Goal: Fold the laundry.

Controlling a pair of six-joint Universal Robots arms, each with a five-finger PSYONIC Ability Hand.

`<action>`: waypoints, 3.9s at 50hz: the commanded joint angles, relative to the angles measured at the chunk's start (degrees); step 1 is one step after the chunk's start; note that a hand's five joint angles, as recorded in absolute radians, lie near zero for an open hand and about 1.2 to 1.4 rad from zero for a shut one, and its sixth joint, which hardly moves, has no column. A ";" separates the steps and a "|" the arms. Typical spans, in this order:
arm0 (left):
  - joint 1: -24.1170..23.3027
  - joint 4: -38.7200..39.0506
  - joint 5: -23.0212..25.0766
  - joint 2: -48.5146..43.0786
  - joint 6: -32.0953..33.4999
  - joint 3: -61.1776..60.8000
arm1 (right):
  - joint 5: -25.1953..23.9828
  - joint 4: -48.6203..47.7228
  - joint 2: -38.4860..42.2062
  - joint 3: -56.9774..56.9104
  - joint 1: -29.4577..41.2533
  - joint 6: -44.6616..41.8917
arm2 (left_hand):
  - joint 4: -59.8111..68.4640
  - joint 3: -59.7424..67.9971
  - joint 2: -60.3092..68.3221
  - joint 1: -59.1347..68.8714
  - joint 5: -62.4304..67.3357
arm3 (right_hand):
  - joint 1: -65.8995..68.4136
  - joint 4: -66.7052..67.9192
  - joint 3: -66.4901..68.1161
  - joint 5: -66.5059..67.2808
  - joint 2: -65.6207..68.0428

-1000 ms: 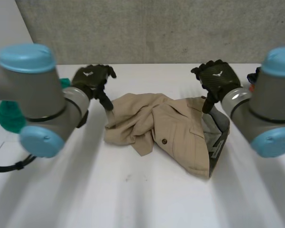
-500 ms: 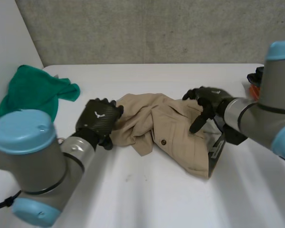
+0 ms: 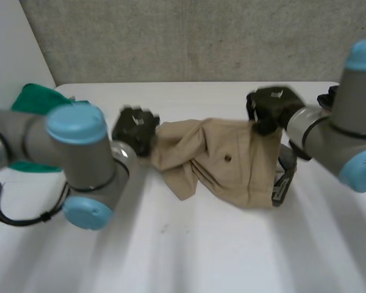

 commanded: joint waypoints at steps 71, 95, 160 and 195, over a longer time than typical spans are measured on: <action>1.86 9.77 0.63 1.82 -0.37 10.75 | 7.21 -32.37 9.38 -4.25 2.08 -20.20 | 11.45 12.00 11.54 14.07 14.23 | 15.48 11.55 11.41 13.54 12.62; -2.44 2.33 0.63 18.41 0.42 -23.97 | 6.86 -1.80 -2.81 18.95 1.37 -24.58 | 11.45 12.00 11.54 14.07 14.23 | 15.48 11.55 11.41 13.54 12.62; -3.33 22.69 -0.34 -4.07 18.97 43.32 | 7.22 -45.61 -0.19 -12.23 0.93 -29.44 | 11.45 12.00 11.54 14.07 14.23 | 15.48 11.55 11.41 13.54 12.62; -2.89 14.00 -0.86 1.29 3.67 -12.20 | 4.84 -27.09 10.46 12.19 2.52 -25.30 | 11.45 12.00 11.54 14.07 14.23 | 15.48 11.55 11.41 13.54 12.62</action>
